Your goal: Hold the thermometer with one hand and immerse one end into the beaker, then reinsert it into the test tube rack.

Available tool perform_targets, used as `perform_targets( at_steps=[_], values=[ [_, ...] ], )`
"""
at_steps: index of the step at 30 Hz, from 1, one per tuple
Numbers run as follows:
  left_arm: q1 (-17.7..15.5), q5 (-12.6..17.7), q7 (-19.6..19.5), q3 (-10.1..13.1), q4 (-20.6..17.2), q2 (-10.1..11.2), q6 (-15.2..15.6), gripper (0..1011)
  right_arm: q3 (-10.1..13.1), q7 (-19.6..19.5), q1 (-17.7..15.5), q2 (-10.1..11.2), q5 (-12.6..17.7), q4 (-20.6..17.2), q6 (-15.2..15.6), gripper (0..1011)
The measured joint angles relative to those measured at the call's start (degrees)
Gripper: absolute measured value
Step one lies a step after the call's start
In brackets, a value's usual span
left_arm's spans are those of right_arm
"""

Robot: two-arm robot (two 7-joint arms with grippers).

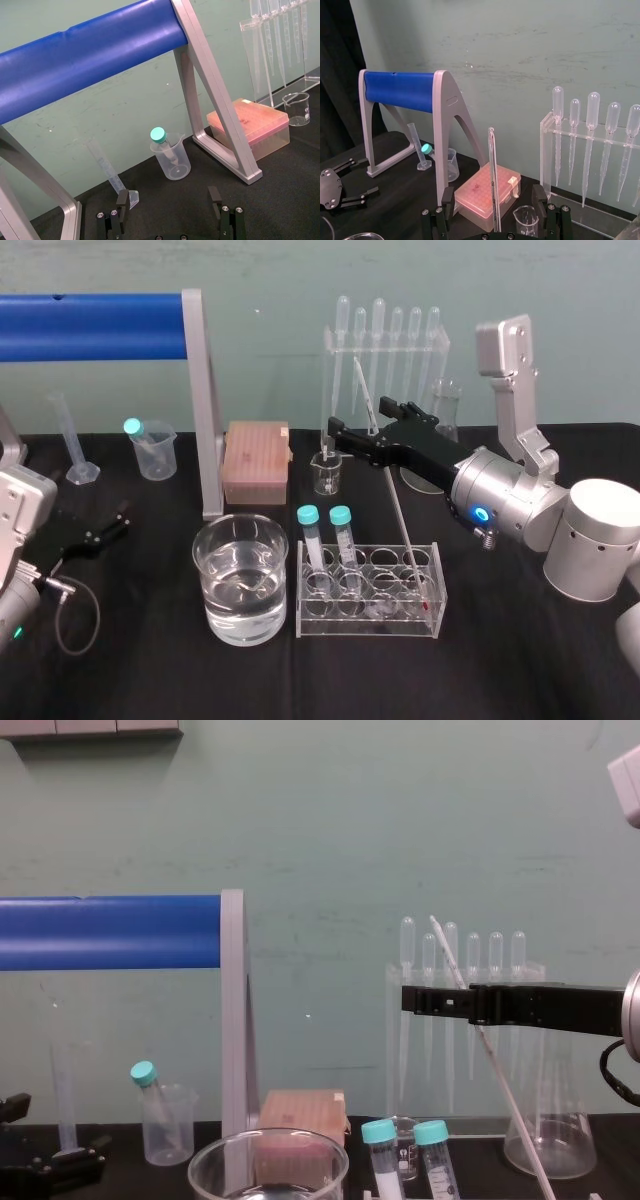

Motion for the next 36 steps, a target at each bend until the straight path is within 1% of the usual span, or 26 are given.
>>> perform_targets(
  at_steps=[3, 9, 12, 14, 17, 18, 21, 22, 24, 25, 26, 27, 28, 29, 31, 32, 33, 35, 36],
  values=[
    [0.0, 0.0, 0.0, 0.0, 0.0, 0.0, 0.0, 1008, 0.0, 0.0, 0.0, 0.0, 0.0, 0.0, 0.0, 1004],
    [0.0, 0.0, 0.0, 0.0, 0.0, 0.0, 0.0, 1008, 0.0, 0.0, 0.0, 0.0, 0.1, 0.0, 0.0, 899],
    [0.0, 0.0, 0.0, 0.0, 0.0, 0.0, 0.0, 1008, 0.0, 0.0, 0.0, 0.0, 0.1, 0.0, 0.0, 814],
    [0.0, 0.0, 0.0, 0.0, 0.0, 0.0, 0.0, 1008, 0.0, 0.0, 0.0, 0.0, 0.1, 0.0, 0.0, 738],
    [0.0, 0.0, 0.0, 0.0, 0.0, 0.0, 0.0, 1008, 0.0, 0.0, 0.0, 0.0, 0.1, 0.0, 0.0, 661],
    [0.0, 0.0, 0.0, 0.0, 0.0, 0.0, 0.0, 1008, 0.0, 0.0, 0.0, 0.0, 0.1, 0.0, 0.0, 601],
    [0.0, 0.0, 0.0, 0.0, 0.0, 0.0, 0.0, 1008, 0.0, 0.0, 0.0, 0.0, 0.1, 0.0, 0.0, 541],
    [0.0, 0.0, 0.0, 0.0, 0.0, 0.0, 0.0, 1008, 0.0, 0.0, 0.0, 0.0, 0.1, 0.0, 0.0, 481],
    [0.0, 0.0, 0.0, 0.0, 0.0, 0.0, 0.0, 1008, 0.0, -0.1, 0.0, 0.0, 0.1, 0.0, 0.0, 438],
    [0.0, 0.0, 0.0, 0.0, 0.0, 0.0, 0.0, 1008, 0.0, 0.0, 0.0, 0.0, 0.1, 0.0, 0.0, 378],
    [0.0, 0.0, 0.0, 0.0, 0.0, 0.0, 0.0, 1008, 0.0, 0.0, 0.0, 0.0, 0.1, 0.0, 0.0, 378],
    [0.0, 0.0, 0.0, 0.0, 0.0, 0.0, 0.0, 1008, 0.0, -0.1, 0.0, 0.0, 0.1, 0.0, 0.0, 336],
    [0.0, 0.0, 0.0, 0.0, 0.0, 0.0, 0.0, 1008, 0.0, -0.1, 0.0, 0.0, 0.1, 0.0, 0.0, 315],
    [0.0, 0.0, 0.0, 0.0, 0.0, 0.0, 0.0, 1008, 0.0, -0.1, 0.0, 0.0, 0.1, 0.0, 0.0, 255],
    [0.0, 0.0, 0.0, 0.0, 0.0, 0.0, 0.0, 1008, 0.0, -0.1, 0.0, 0.0, 0.1, 0.0, 0.0, 221],
    [0.0, 0.0, 0.0, 0.0, 0.0, 0.0, 0.0, 1008, 0.0, -0.1, 0.0, 0.0, 0.1, 0.0, 0.0, 164],
    [0.0, 0.0, 0.0, 0.0, 0.0, 0.0, 0.0, 1008, 0.0, -0.1, 0.0, 0.0, 0.1, 0.0, 0.0, 139],
    [0.0, 0.0, 0.0, 0.0, 0.0, 0.0, 0.0, 1008, 0.0, -0.1, 0.0, 0.0, 0.1, 0.0, 0.0, 111],
    [0.0, 0.0, 0.0, 0.0, 0.0, 0.0, 0.0, 1008, 0.0, -0.1, 0.0, 0.0, 0.1, 0.0, 0.0, 61]
  ],
)
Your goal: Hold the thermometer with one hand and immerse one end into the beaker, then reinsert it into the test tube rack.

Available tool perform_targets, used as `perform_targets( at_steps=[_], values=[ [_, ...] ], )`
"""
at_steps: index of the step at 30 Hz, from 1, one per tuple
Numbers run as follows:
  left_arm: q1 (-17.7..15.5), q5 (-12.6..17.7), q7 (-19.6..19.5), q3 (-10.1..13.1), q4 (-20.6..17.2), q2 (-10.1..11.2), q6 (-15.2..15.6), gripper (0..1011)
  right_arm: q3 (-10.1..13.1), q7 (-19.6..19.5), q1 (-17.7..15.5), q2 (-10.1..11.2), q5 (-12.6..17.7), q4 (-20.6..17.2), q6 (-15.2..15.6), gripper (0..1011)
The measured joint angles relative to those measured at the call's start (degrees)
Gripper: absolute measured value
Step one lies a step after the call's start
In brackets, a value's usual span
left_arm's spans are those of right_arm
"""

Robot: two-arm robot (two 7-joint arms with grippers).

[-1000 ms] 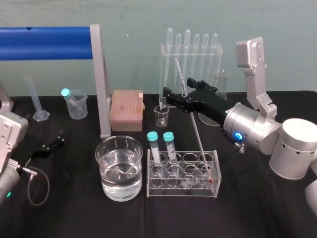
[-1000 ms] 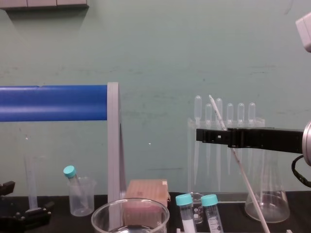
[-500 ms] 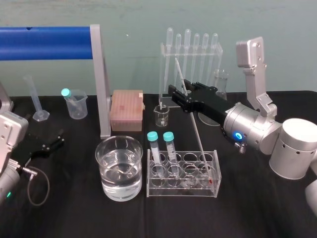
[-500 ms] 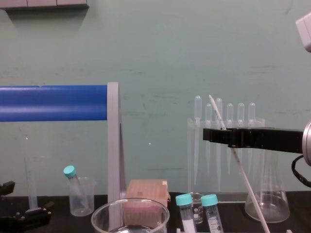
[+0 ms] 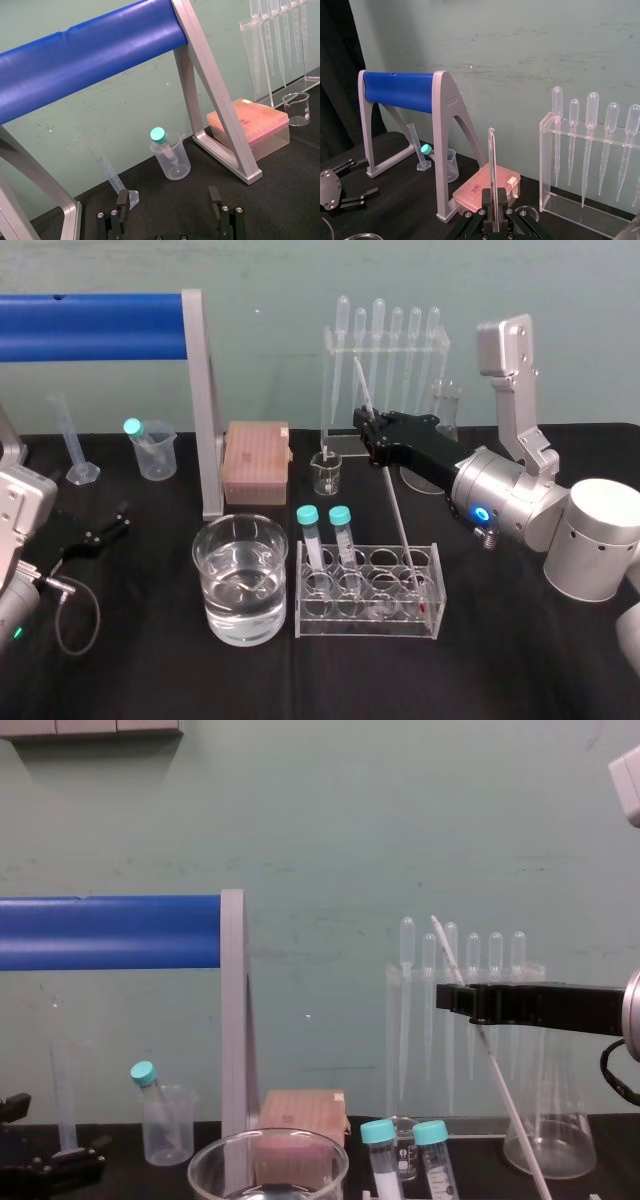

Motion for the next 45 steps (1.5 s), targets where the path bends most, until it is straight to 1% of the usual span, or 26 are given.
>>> perform_targets(
  at_steps=[14, 17, 22, 25, 28, 29, 32, 34, 35, 38, 39, 42, 43, 45],
  values=[
    [0.0, 0.0, 0.0, 0.0, 0.0, 0.0, 0.0, 1008, 0.0, 0.0, 0.0, 0.0, 0.0, 0.0, 0.0, 56],
    [0.0, 0.0, 0.0, 0.0, 0.0, 0.0, 0.0, 1008, 0.2, 0.0, 0.0, 0.0, -0.1, 0.0, -0.5, 57],
    [0.0, 0.0, 0.0, 0.0, 0.0, 0.0, 0.0, 1008, 1.4, 0.3, -0.1, -0.2, 0.2, -0.3, -2.7, 56],
    [0.0, 0.0, 0.0, 0.0, 0.0, 0.0, 0.0, 1008, 2.6, 0.9, -0.1, -0.5, 1.3, -0.8, -4.3, 56],
    [0.0, 0.0, 0.0, 0.0, 0.0, 0.0, 0.0, 1008, 3.6, 1.8, 0.0, -0.7, 2.8, -1.6, -5.6, 56],
    [0.0, 0.0, 0.0, 0.0, 0.0, 0.0, 0.0, 1008, 4.1, 2.4, 0.1, -0.8, 3.8, -2.1, -6.2, 56],
    [0.0, 0.0, 0.0, 0.0, 0.0, 0.0, 0.0, 1008, 4.6, 3.3, 0.5, -0.8, 4.9, -2.6, -7.3, 57],
    [0.0, 0.0, 0.0, 0.0, 0.0, 0.0, 0.0, 1008, 4.8, 4.5, 1.1, -0.9, 6.1, -3.0, -8.6, 57],
    [0.0, 0.0, 0.0, 0.0, 0.0, 0.0, 0.0, 1008, 4.9, 5.5, 1.6, -1.0, 6.9, -3.1, -9.6, 57],
    [0.0, 0.0, 0.0, 0.0, 0.0, 0.0, 0.0, 1008, 4.9, 7.2, 2.3, -1.3, 8.0, -3.0, -11.6, 56],
    [0.0, 0.0, 0.0, 0.0, 0.0, 0.0, 0.0, 1008, 4.8, 8.5, 2.8, -1.6, 8.6, -2.8, -13.0, 57],
    [0.0, 0.0, 0.0, 0.0, 0.0, 0.0, 0.0, 1008, 4.6, 10.6, 3.7, -2.3, 9.7, -2.1, -15.8, 56],
    [0.0, 0.0, 0.0, 0.0, 0.0, 0.0, 0.0, 1008, 4.5, 12.2, 4.2, -2.9, 10.7, -1.5, -17.7, 56],
    [0.0, 0.0, 0.0, 0.0, 0.0, 0.0, 0.0, 1008, 4.4, 13.8, 4.6, -3.6, 11.9, -0.8, -19.4, 56]
  ],
)
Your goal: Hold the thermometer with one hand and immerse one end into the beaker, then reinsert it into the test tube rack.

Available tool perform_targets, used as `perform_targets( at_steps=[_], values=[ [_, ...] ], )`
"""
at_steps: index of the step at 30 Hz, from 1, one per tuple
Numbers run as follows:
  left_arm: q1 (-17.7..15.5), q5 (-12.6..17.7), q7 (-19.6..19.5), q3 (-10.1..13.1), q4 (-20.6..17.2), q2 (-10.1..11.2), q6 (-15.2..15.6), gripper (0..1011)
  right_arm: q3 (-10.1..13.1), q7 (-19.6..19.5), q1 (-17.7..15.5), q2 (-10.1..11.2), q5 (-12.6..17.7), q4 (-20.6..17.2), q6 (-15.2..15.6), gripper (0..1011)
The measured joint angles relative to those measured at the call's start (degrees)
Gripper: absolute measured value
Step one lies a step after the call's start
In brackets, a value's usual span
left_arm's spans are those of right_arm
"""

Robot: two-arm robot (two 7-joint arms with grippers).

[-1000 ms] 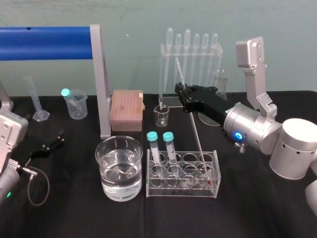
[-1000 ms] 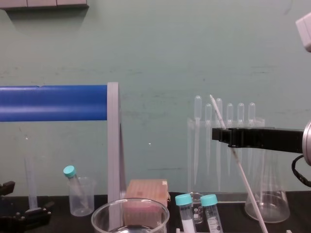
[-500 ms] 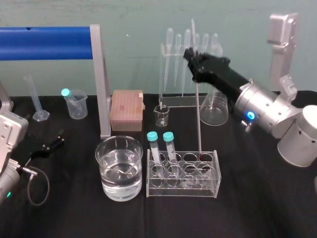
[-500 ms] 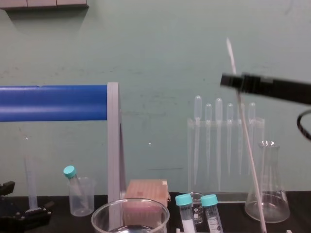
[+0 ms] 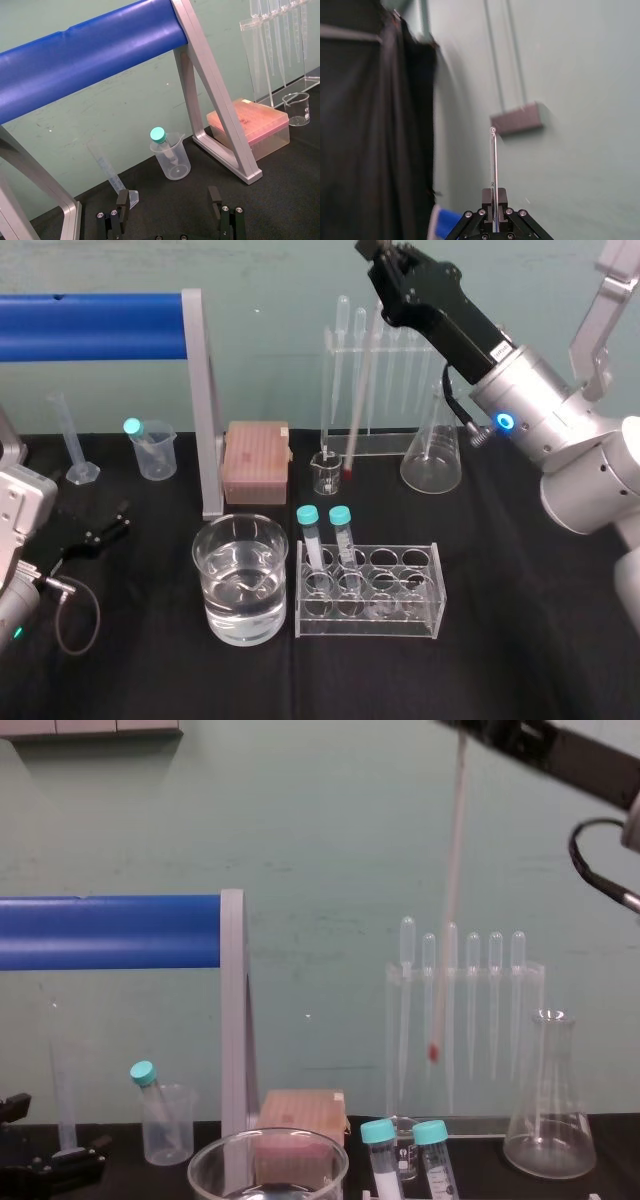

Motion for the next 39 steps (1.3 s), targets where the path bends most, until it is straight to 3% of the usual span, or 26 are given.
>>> perform_targets(
  at_steps=[3, 10, 25, 39],
  values=[
    [0.0, 0.0, 0.0, 0.0, 0.0, 0.0, 0.0, 1008, -0.6, 4.2, 1.2, -1.4, 2.9, 1.8, -3.2, 56],
    [0.0, 0.0, 0.0, 0.0, 0.0, 0.0, 0.0, 1008, -3.4, 10.2, 3.2, -2.9, 6.0, 4.6, -5.1, 56],
    [0.0, 0.0, 0.0, 0.0, 0.0, 0.0, 0.0, 1008, -11.1, 17.9, 5.1, -3.5, 7.6, 7.7, -5.3, 56],
    [0.0, 0.0, 0.0, 0.0, 0.0, 0.0, 0.0, 1008, -15.5, 21.5, 7.3, -3.9, 6.2, 14.1, -8.3, 57]
  ],
)
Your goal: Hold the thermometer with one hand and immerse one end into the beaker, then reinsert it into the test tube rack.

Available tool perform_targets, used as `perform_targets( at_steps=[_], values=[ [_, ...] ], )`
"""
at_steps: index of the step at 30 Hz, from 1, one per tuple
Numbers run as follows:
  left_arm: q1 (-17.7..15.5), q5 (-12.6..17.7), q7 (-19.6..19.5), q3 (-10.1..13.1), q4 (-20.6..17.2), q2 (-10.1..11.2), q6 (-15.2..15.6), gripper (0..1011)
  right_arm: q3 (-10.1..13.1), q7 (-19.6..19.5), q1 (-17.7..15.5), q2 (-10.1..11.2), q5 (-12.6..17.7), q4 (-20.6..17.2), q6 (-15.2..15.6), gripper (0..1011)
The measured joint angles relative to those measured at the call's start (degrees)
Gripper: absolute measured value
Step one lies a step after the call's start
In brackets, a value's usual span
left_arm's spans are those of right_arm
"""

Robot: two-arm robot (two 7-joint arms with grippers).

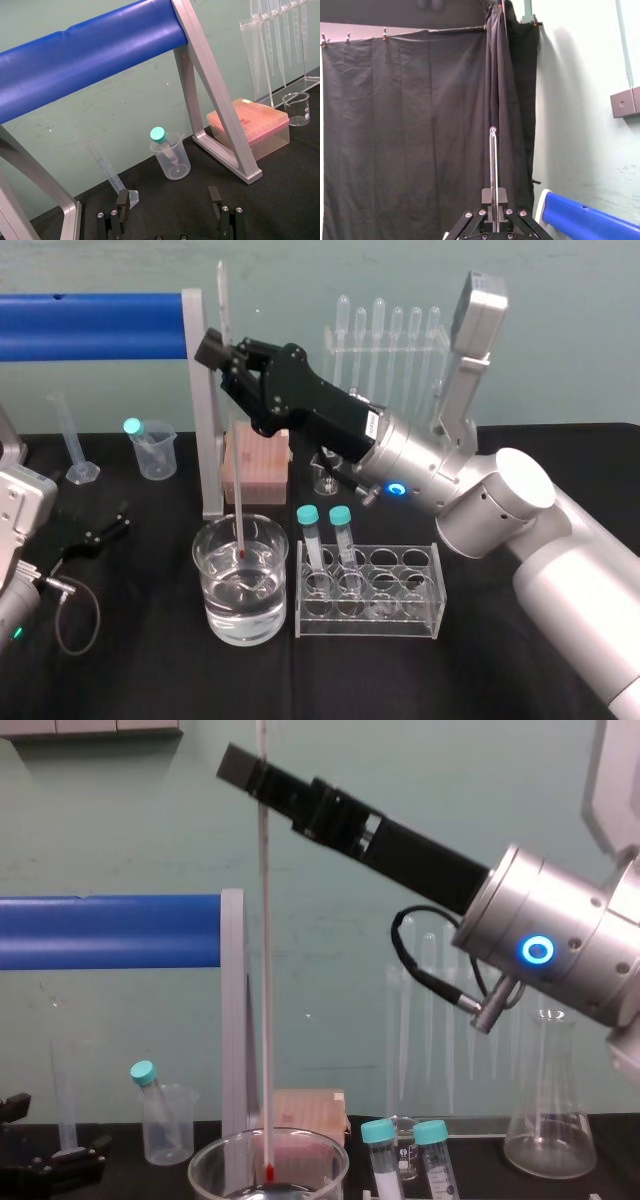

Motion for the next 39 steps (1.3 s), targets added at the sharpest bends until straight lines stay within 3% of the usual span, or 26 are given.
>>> perform_targets(
  at_steps=[16, 39],
  values=[
    [0.0, 0.0, 0.0, 0.0, 0.0, 0.0, 0.0, 1008, -1.0, 3.0, 1.6, -2.3, -0.3, 8.5, -2.9, 56],
    [0.0, 0.0, 0.0, 0.0, 0.0, 0.0, 0.0, 1008, -1.6, 5.0, 2.7, -4.4, -3.0, 15.0, -4.0, 57]
  ],
)
